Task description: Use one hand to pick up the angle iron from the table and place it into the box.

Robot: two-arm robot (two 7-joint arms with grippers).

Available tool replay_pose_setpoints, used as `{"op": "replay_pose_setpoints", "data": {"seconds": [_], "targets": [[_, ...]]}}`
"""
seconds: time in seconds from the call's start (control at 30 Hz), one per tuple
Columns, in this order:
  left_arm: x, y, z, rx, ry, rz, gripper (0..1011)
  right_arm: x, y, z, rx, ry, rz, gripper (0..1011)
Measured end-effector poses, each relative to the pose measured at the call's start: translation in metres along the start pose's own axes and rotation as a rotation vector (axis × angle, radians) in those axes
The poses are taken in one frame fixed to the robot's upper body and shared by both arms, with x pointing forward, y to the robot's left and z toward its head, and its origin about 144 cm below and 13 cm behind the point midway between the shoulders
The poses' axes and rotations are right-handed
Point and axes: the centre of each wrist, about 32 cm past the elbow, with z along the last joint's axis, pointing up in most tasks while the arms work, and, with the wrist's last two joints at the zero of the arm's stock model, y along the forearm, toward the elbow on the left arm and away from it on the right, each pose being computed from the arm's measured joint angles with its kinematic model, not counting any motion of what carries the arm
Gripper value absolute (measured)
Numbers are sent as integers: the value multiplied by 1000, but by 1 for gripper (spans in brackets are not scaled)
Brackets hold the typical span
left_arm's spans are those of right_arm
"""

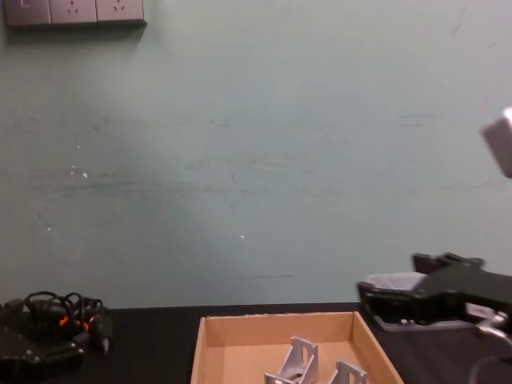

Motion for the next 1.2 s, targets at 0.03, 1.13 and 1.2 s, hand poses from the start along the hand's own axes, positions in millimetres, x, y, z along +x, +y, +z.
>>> {"op": "replay_pose_setpoints", "data": {"seconds": [0.03, 1.13, 1.2], "targets": [[0, 0, 0, 0, 0, 0, 1011, 0, -4, -2, 2, 0, -11, 1003], [0, 0, 0, 0, 0, 0, 1011, 6, -49, -34, 21, 13, -166, 1002], [0, 0, 0, 0, 0, 0, 1011, 6, -49, -34, 20, 13, -166, 1002]]}}
